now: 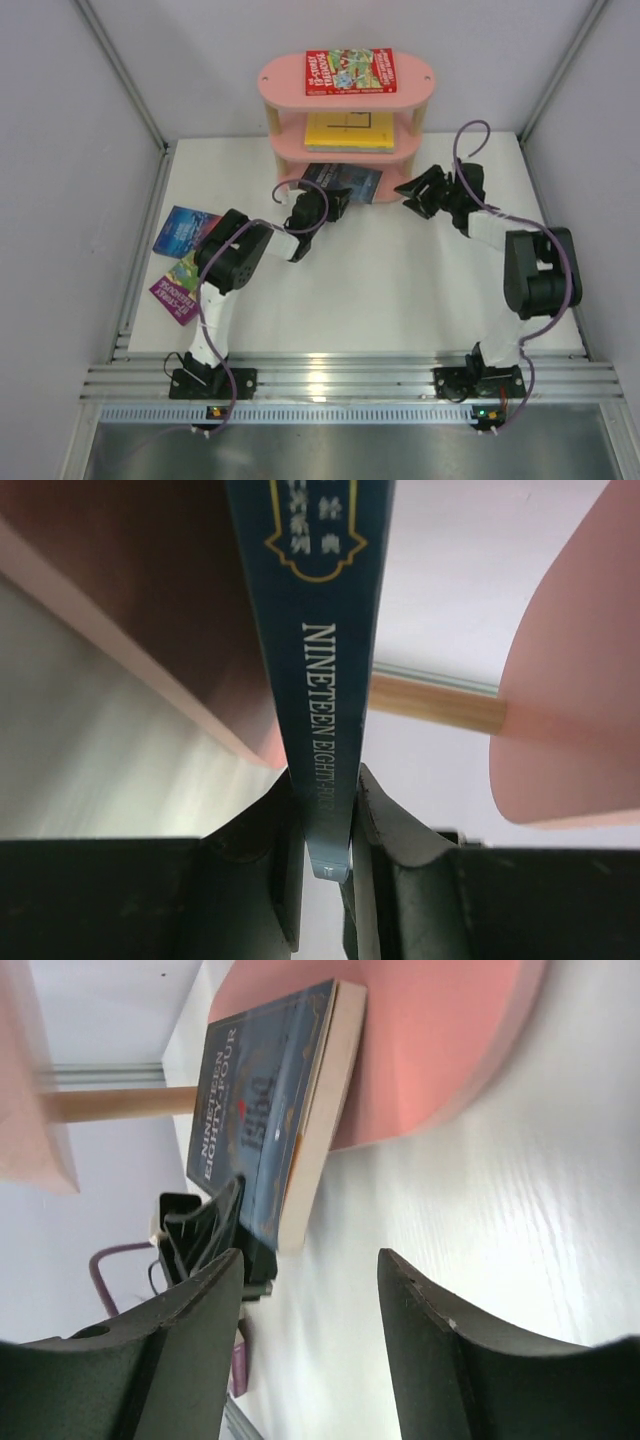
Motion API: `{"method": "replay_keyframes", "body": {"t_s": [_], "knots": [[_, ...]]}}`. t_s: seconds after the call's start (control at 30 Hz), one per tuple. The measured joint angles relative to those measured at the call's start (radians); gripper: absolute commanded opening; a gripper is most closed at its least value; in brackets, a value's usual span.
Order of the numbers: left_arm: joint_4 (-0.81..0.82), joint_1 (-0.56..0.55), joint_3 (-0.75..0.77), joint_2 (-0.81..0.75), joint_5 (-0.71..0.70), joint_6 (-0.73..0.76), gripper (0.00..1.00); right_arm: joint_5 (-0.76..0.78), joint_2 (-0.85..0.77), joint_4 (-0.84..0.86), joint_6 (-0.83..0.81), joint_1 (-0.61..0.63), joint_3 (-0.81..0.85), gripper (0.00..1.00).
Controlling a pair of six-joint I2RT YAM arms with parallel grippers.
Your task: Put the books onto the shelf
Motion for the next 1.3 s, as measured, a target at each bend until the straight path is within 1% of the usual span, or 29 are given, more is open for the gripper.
{"method": "replay_keyframes", "body": {"t_s": [0.13, 0.23, 0.27, 0.33, 0.37, 0.47, 0.5, 0.7, 0.8, 0.83, 0.93, 0.97, 1.1, 1.3], "knots": [[-0.03, 0.002, 0.053, 0.029, -0.021, -0.001, 0.0, 0.013, -0.171, -0.087, -0.039, -0.033, -0.068, 0.57], [-0.049, -0.001, 0.075, 0.036, -0.04, -0.002, 0.11, 0.016, -0.292, -0.118, -0.061, -0.042, -0.096, 0.57], [-0.056, -0.003, 0.079, 0.036, -0.048, -0.002, 0.21, 0.014, -0.32, -0.126, -0.066, -0.044, -0.1, 0.57], [-0.078, -0.009, 0.089, 0.036, -0.063, -0.005, 0.3, 0.015, -0.387, -0.15, -0.084, -0.044, -0.1, 0.58], [-0.088, -0.013, 0.093, 0.036, -0.07, -0.006, 0.36, 0.016, -0.409, -0.159, -0.089, -0.044, -0.1, 0.58], [-0.125, -0.023, 0.112, 0.036, -0.089, -0.009, 0.42, 0.016, -0.444, -0.186, -0.114, -0.044, -0.1, 0.58], [-0.134, -0.027, 0.119, 0.036, -0.092, -0.011, 0.45, 0.017, -0.446, -0.199, -0.122, -0.044, -0.1, 0.58], [-0.15, -0.043, 0.141, 0.05, -0.094, -0.019, 0.54, 0.041, -0.443, -0.291, -0.158, -0.045, -0.1, 0.58], [-0.167, -0.046, 0.141, 0.05, -0.09, -0.025, 0.64, 0.052, -0.422, -0.298, -0.164, -0.045, -0.1, 0.58], [-0.171, -0.046, 0.14, 0.05, -0.087, -0.026, 0.69, 0.056, -0.41, -0.298, -0.163, -0.045, -0.1, 0.58], [-0.207, -0.046, 0.135, 0.048, -0.079, -0.034, 0.77, 0.072, -0.362, -0.29, -0.156, -0.045, -0.1, 0.6], [-0.219, -0.046, 0.13, 0.048, -0.077, -0.035, 0.82, 0.076, -0.34, -0.277, -0.153, -0.045, -0.1, 0.6], [-0.266, -0.046, 0.113, 0.034, -0.072, -0.046, 0.88, 0.092, -0.248, -0.234, -0.124, -0.045, -0.1, 0.64], [-0.272, -0.041, 0.045, -0.016, -0.048, -0.064, 0.88, 0.128, -0.145, -0.18, -0.037, -0.031, -0.101, 0.64]]}}
